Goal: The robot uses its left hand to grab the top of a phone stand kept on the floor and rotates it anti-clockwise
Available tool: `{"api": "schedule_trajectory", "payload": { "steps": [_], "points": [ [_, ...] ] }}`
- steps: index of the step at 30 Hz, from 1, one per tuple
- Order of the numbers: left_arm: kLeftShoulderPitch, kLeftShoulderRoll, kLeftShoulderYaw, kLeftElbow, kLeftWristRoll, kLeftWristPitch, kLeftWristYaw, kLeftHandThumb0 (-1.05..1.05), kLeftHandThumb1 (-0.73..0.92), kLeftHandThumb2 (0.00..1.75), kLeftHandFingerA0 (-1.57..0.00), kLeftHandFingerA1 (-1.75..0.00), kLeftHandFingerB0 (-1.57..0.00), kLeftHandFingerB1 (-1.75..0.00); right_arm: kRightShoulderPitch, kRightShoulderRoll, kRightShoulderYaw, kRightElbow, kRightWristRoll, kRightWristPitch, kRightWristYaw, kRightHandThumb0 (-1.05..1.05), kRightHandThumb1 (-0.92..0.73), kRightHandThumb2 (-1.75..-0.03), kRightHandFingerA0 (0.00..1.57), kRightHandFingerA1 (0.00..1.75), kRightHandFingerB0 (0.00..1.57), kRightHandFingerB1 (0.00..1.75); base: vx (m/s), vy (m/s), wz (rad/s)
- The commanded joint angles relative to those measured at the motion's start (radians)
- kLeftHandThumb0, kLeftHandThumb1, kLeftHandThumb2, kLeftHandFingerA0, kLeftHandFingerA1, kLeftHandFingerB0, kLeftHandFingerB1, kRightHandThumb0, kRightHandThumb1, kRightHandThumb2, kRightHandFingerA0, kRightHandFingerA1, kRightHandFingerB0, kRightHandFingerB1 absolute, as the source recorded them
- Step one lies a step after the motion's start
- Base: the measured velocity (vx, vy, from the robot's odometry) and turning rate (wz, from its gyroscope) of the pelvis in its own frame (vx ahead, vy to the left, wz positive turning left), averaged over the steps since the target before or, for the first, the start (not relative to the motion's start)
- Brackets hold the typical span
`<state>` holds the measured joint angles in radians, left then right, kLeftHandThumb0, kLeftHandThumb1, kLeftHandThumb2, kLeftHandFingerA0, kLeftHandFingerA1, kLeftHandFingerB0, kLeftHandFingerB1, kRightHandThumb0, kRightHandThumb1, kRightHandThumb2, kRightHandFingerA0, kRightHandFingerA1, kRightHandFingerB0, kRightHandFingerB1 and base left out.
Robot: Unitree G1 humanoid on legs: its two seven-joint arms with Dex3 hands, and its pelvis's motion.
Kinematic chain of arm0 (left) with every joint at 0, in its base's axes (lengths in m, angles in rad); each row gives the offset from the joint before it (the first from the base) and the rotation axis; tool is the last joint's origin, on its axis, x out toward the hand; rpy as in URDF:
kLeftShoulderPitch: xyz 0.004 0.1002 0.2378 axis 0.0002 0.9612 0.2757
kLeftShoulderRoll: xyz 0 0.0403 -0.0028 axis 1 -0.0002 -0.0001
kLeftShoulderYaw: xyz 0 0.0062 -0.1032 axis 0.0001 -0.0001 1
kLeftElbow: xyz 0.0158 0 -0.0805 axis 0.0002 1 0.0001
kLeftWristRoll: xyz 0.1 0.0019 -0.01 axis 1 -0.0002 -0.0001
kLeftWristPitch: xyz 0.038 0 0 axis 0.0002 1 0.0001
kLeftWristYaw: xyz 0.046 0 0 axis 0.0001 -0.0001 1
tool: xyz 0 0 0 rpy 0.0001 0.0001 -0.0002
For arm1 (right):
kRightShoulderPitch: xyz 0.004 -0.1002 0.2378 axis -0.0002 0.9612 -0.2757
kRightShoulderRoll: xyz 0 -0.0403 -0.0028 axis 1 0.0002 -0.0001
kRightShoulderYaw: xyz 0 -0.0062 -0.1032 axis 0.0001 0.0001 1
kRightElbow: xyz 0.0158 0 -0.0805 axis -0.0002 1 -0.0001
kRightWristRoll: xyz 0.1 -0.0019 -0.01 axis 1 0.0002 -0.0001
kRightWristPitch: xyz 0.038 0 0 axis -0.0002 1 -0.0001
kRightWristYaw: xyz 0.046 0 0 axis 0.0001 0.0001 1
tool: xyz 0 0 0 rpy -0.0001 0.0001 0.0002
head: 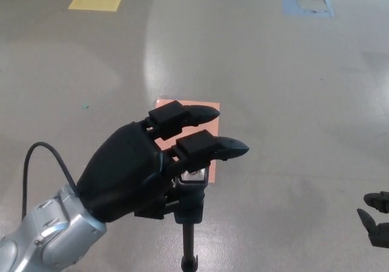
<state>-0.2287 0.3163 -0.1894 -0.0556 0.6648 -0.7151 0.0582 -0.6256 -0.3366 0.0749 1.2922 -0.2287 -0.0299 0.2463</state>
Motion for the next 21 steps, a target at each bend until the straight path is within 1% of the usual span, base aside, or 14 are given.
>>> {"api": "schedule_trajectory", "payload": {
  "steps": [1, 2, 3, 4, 5, 6, 7, 8, 14, 17, 18, 21],
  "points": [
    [-0.002, -0.012, 0.004, 0.017, 0.022, -0.058, 0.094, -0.22, 0.51, 0.56, -0.57, -0.39, -0.64, -0.4, -0.007, -0.017, -0.002, 0.006, -0.001, 0.004, -0.003, -0.66, -0.74, -1.04, 0.02, 0.4, 0.0, 0.2, 0.0, 0.0, 0.0],
    [-0.002, -0.013, 0.004, 0.018, 0.022, -0.06, 0.098, -0.22, 0.51, 0.56, -0.57, -0.39, -0.64, -0.4, -0.007, -0.017, -0.001, 0.006, -0.001, 0.005, -0.004, -0.66, -0.74, -1.04, 0.02, 0.4, 0.0, 0.2, 0.0, 0.0, 0.0],
    [-0.002, -0.013, 0.005, 0.02, 0.023, -0.066, 0.104, -0.22, 0.53, 0.56, -0.68, -0.41, -0.69, -0.41, -0.007, -0.018, 0.001, 0.006, -0.003, 0.001, -0.004, -0.69, -0.74, -1.02, 0.04, 0.41, 0.02, 0.17, 0.0, 0.0, 0.0],
    [-0.005, -0.013, 0.007, 0.027, 0.025, -0.08, 0.119, -0.2, 0.55, 0.57, -0.87, -0.47, -0.8, -0.47, -0.008, -0.019, 0.003, 0.006, -0.005, 0.0, -0.003, -0.69, -0.75, -1.02, 0.04, 0.41, 0.02, 0.17, 0.0, 0.0, 0.0],
    [-0.008, -0.014, 0.008, 0.033, 0.027, -0.089, 0.129, -0.2, 0.55, 0.57, -0.87, -0.47, -0.8, -0.47, -0.009, -0.019, 0.004, 0.006, -0.006, 0.0, -0.003, -0.69, -0.75, -1.02, 0.04, 0.41, 0.02, 0.17, 0.0, 0.0, 0.0],
    [-0.01, -0.016, 0.01, 0.039, 0.03, -0.098, 0.142, -0.21, 0.54, 0.57, -0.92, -0.48, -0.82, -0.48, -0.01, -0.019, 0.005, 0.006, -0.007, -0.001, -0.003, -0.71, -0.75, -1.01, 0.05, 0.42, 0.02, 0.15, 0.0, 0.0, 0.0],
    [-0.012, -0.018, 0.011, 0.045, 0.034, -0.106, 0.156, -0.21, 0.54, 0.57, -0.92, -0.48, -0.82, -0.48, -0.011, -0.019, 0.005, 0.006, -0.008, -0.003, -0.002, -0.71, -0.75, -1.01, 0.05, 0.42, 0.02, 0.15, 0.0, 0.0, 0.0],
    [-0.013, -0.018, 0.011, 0.047, 0.035, -0.108, 0.16, -0.2, 0.54, 0.56, -0.91, -0.48, -0.82, -0.48, -0.012, -0.019, 0.003, 0.006, -0.005, -0.001, -0.001, -0.65, -0.75, -1.04, 0.02, 0.4, 0.0, 0.2, 0.0, 0.0, 0.0],
    [-0.019, -0.016, 0.01, 0.057, 0.031, -0.111, 0.167, -0.21, 0.54, 0.57, -0.91, -0.48, -0.83, -0.48, -0.02, -0.017, -0.009, 0.007, 0.007, 0.004, 0.005, -0.69, -0.75, -1.01, 0.04, 0.35, 0.03, 0.16, 0.0, 0.0, 0.0],
    [-0.019, -0.014, 0.008, 0.059, 0.015, -0.109, 0.157, -0.21, 0.54, 0.57, -0.91, -0.48, -0.83, -0.48, -0.023, -0.017, -0.01, 0.006, 0.006, 0.005, 0.005, -0.68, -0.75, -1.01, 0.04, 0.35, 0.02, 0.16, 0.0, 0.0, 0.0],
    [-0.019, -0.014, 0.006, 0.059, 0.005, -0.103, 0.147, -0.25, 0.54, 0.57, -0.91, -0.48, -0.84, -0.48, -0.025, -0.016, -0.01, 0.006, 0.006, 0.005, 0.004, -0.69, -0.75, -1.01, 0.04, 0.35, 0.03, 0.16, 0.0, 0.0, 0.0],
    [-0.023, -0.014, 0.005, 0.059, -0.004, -0.094, 0.136, -0.24, 0.53, 0.57, -0.91, -0.49, -0.86, -0.5, -0.031, -0.016, -0.012, 0.007, 0.005, 0.008, 0.003, -0.69, -0.75, -1.01, 0.04, 0.36, 0.03, 0.16, 0.0, 0.0, 0.0]
  ]
}}
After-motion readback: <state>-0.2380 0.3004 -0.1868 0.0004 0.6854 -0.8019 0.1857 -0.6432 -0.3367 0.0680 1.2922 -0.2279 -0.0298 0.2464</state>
